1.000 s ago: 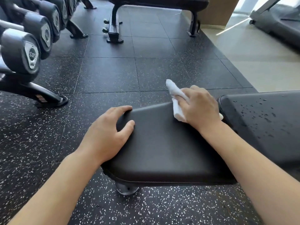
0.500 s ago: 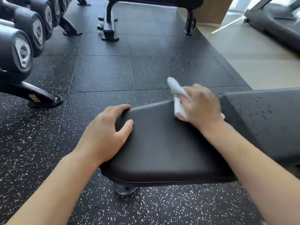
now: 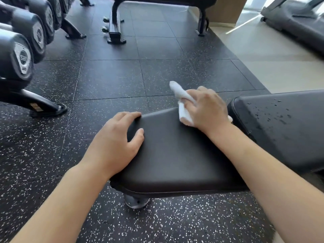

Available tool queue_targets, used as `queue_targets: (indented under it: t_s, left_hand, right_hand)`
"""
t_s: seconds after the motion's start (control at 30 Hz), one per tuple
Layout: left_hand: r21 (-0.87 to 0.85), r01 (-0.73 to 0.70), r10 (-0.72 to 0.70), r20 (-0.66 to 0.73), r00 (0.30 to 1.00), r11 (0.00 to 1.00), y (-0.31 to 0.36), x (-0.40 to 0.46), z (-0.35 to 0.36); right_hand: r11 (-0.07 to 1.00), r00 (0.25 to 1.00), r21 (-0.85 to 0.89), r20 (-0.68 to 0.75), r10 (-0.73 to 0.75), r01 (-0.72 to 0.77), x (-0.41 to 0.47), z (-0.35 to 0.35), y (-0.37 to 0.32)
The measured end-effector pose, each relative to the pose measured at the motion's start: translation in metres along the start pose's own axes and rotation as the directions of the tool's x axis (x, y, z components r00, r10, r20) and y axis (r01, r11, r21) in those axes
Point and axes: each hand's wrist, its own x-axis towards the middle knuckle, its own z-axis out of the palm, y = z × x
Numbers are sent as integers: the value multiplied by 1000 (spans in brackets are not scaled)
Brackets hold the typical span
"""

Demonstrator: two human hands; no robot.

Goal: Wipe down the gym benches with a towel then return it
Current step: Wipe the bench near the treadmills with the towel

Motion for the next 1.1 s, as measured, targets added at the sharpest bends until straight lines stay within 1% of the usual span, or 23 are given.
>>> queue_targets:
  t_s: [0.1,0.17,0.23,0.3,0.37,0.53,0.7,0.77,0.93,1.1]
  left_hand:
    - [-12,-50,50,-2,999,999,6,3,1]
    - [-20,-93,93,-4,996,995,15,8,5]
    - [-50,-136,135,-20,991,989,25,14,10]
    - [-110,-175,174,-26,984,978,40,22,16]
    - [-147,-215,217,0,976,965,57,30,25]
    - [-106,-307,321,159,934,946,101,38,56]
    - [-86,-344,355,244,902,935,133,38,77]
    - [-102,-357,371,260,891,929,135,38,80]
    - [-183,-388,424,244,872,903,117,42,75]
    - [-202,-422,460,213,862,884,93,38,58]
  right_hand:
    - [990,990,77,69,-123,117,-26,-5,-33]
    - [979,975,95,113,-191,181,-45,-13,-44]
    - [977,968,98,147,-202,189,-60,-21,-41]
    - [982,978,112,127,-166,152,-74,-31,-28]
    - [990,988,86,95,-121,113,-87,-39,-12]
    - [992,998,109,35,59,-62,-121,-56,25]
    - [982,986,100,-1,164,-163,-154,-68,41]
    - [977,982,105,-8,187,-185,-159,-70,43]
    - [976,983,123,-9,185,-182,-153,-69,43]
    - [971,977,115,-27,214,-209,-104,-51,35]
